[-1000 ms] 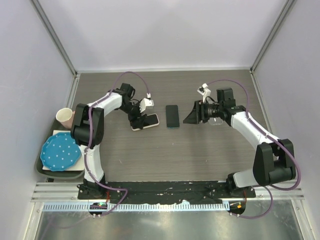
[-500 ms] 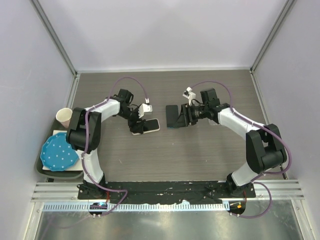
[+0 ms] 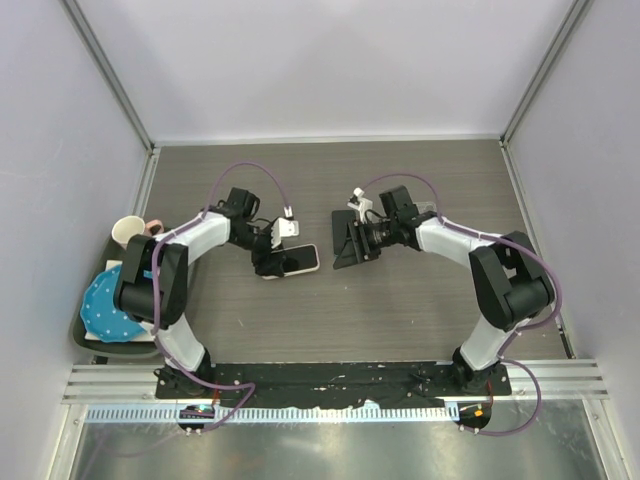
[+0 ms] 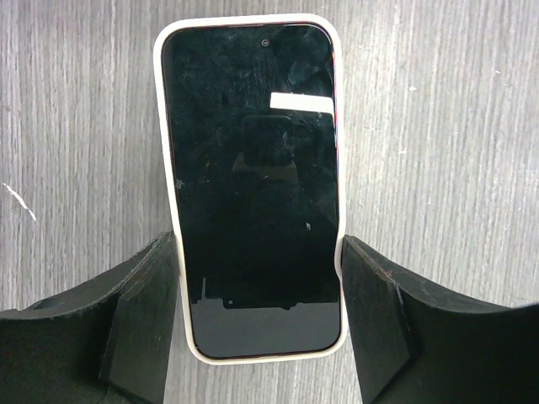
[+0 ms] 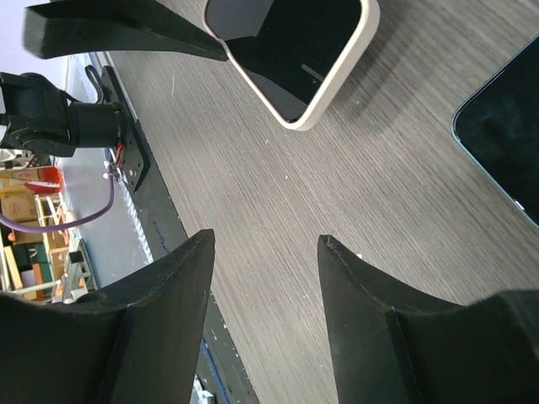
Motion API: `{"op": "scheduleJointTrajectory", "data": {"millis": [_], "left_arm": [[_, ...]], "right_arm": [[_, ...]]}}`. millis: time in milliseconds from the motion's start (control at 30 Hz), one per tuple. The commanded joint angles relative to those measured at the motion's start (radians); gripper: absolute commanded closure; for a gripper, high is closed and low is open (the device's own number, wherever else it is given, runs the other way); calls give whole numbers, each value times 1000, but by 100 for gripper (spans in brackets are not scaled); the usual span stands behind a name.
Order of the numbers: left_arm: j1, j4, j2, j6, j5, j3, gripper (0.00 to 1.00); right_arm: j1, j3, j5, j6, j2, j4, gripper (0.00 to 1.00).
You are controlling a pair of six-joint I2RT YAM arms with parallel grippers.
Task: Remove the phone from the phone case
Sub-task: Pick up the phone at the center of the board.
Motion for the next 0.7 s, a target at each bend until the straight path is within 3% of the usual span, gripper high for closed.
{"op": "scheduleJointTrajectory", "data": {"millis": [0, 267, 400, 667], "left_arm": [[-2, 26, -90, 42, 90, -22, 100], [-8, 47, -183, 30, 143, -76, 100], [-8, 55, -199, 30, 141, -100, 100], [-12, 76, -207, 17, 146, -102, 100]], "right_arm": [[20, 28, -12, 30, 27, 49, 42], [29, 108, -108, 127, 147, 65, 43], [30, 114, -177, 223, 169, 180, 43], [61, 160, -154, 228, 202, 167, 42]]}}
